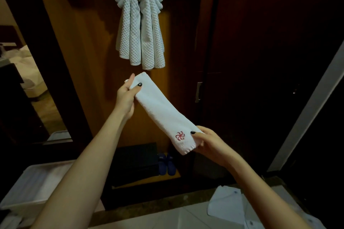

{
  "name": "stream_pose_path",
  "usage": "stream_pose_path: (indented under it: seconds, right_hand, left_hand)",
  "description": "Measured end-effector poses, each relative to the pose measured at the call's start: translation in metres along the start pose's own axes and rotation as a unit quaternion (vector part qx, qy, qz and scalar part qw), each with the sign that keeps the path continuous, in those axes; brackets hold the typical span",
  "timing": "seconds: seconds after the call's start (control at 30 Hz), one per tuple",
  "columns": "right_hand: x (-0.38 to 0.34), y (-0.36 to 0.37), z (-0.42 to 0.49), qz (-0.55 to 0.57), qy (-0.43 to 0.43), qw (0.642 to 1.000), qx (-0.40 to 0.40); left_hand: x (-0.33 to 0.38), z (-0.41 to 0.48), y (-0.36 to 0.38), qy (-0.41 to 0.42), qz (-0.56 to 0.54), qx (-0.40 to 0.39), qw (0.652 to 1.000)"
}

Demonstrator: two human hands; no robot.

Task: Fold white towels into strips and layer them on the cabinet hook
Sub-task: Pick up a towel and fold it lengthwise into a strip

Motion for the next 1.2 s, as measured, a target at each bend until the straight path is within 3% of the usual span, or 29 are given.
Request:
stream_pose_path:
  seconds: [0.07,0.13,0.23,0.37,0.53,0.8,0.87,1.03,1.13,1.2]
  right_hand:
    - [0.01,0.003,0.0,0.075,0.004,0.995,0.072]
    - [0.016,0.0,0.002,0.077,-0.001,0.987,0.142]
    - [0.02,-0.006,0.007,0.117,0.036,0.976,0.178]
    - [0.035,-0.002,0.006,0.146,0.124,0.972,0.135]
    - [0.03,-0.003,0.008,0.094,0.046,0.992,0.064]
    - [0.03,0.014,0.018,0.105,0.031,0.993,-0.05]
    - [0.028,0.01,0.021,0.077,0.008,0.997,-0.017]
    - [0.009,-0.022,0.023,-0.071,-0.099,0.976,0.183]
    - [-0.001,-0.037,0.022,-0.116,-0.136,0.944,0.279]
    - [-0.01,-0.046,0.021,-0.131,-0.162,0.933,0.293]
  left_hand:
    - [0.007,0.002,0.003,0.009,-0.012,0.0,1.0]
    - [0.009,0.002,0.006,0.009,-0.017,-0.003,1.0]
    - [0.006,-0.001,0.009,0.004,-0.023,-0.004,1.0]
    - [0.005,-0.005,0.013,-0.002,-0.052,-0.003,0.999]
    - [0.01,-0.008,0.019,-0.041,-0.092,-0.053,0.993]
    - [0.03,-0.013,0.034,-0.029,-0.125,-0.14,0.982]
    - [0.03,-0.008,0.025,-0.022,-0.128,-0.111,0.985]
    - [0.007,0.005,-0.015,-0.035,-0.108,0.003,0.994]
    - [-0.013,0.004,-0.031,-0.06,-0.058,-0.001,0.997]
    - [-0.024,0.0,-0.038,-0.098,0.01,-0.03,0.995]
Point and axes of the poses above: each hand's wrist, its own z-axis towards the middle knuckle, its own y-axis out of the palm, x = y × z, the point moved 6 cm from there along z, towards the middle knuckle, and after that the axes turned 9 degrees about -y, right-handed, at the moved point
